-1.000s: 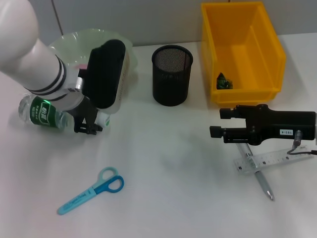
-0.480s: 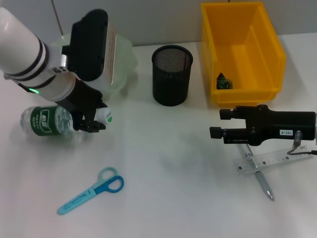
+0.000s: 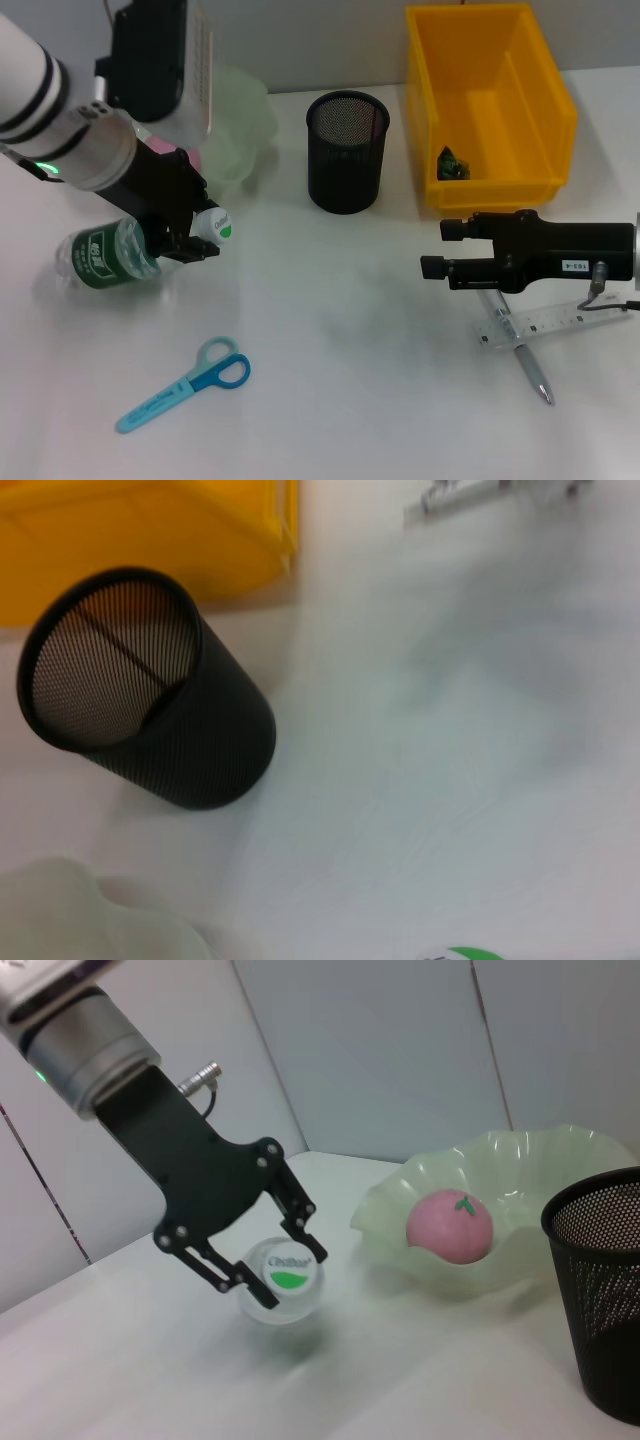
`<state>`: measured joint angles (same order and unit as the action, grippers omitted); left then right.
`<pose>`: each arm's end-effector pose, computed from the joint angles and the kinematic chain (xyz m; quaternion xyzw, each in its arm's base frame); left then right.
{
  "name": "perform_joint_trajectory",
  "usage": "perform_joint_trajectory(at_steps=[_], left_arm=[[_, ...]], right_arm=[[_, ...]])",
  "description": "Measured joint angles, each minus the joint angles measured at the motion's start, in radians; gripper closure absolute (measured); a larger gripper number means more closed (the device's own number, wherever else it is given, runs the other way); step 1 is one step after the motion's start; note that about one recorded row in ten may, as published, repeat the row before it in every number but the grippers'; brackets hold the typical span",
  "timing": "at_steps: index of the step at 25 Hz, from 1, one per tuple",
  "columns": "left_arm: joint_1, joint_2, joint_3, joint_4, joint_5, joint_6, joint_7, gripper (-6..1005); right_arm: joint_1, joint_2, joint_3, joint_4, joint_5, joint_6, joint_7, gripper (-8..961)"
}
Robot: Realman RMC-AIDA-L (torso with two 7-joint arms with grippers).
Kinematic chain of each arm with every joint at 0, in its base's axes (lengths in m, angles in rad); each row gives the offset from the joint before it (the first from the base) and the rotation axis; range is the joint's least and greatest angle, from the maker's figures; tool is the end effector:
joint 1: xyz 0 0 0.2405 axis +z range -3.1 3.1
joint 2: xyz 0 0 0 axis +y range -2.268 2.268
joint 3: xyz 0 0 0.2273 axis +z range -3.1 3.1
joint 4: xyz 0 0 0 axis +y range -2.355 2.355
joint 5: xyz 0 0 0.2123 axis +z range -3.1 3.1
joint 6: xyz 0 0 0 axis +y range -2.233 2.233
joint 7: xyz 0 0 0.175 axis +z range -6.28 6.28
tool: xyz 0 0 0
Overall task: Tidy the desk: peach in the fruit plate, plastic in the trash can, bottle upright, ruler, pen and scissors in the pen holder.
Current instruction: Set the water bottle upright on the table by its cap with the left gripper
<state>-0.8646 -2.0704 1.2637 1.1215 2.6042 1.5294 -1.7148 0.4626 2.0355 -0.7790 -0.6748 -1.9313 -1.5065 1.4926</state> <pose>-0.1301 0.3889 -0.0186 -0.9695 0.0902 0.2109 0.0869 0.2517 0.3274 -0.0012 -0.9234 0.2753 0.2254 0.1441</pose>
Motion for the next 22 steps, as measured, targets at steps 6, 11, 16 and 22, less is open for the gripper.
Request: perform_joint_trajectory(at_steps=[6, 11, 16, 22], left_arm=[[-0.007, 0.001, -0.105, 0.027, -0.029, 0.070, -0.005, 564], [-0.011, 0.003, -0.168, 0.036, -0.053, 0.107, -0.019, 564], [-0.012, 0.005, -0.201, 0.045, -0.067, 0.128, -0.029, 564], [-0.012, 0.006, -0.247, 0.050, -0.078, 0.160, -0.052, 564]], right_arm=[[0.006, -0.002, -0.001, 0.001, 0.000, -0.002, 0.000, 198], [0.008, -0.003, -0.001, 0.002, 0.000, -0.012, 0.000, 198], [0.009, -0.003, -0.003, 0.002, 0.000, -0.013, 0.000, 199], [0.010, -0.005, -0.004, 0.001, -0.001, -0.026, -0.006, 198]])
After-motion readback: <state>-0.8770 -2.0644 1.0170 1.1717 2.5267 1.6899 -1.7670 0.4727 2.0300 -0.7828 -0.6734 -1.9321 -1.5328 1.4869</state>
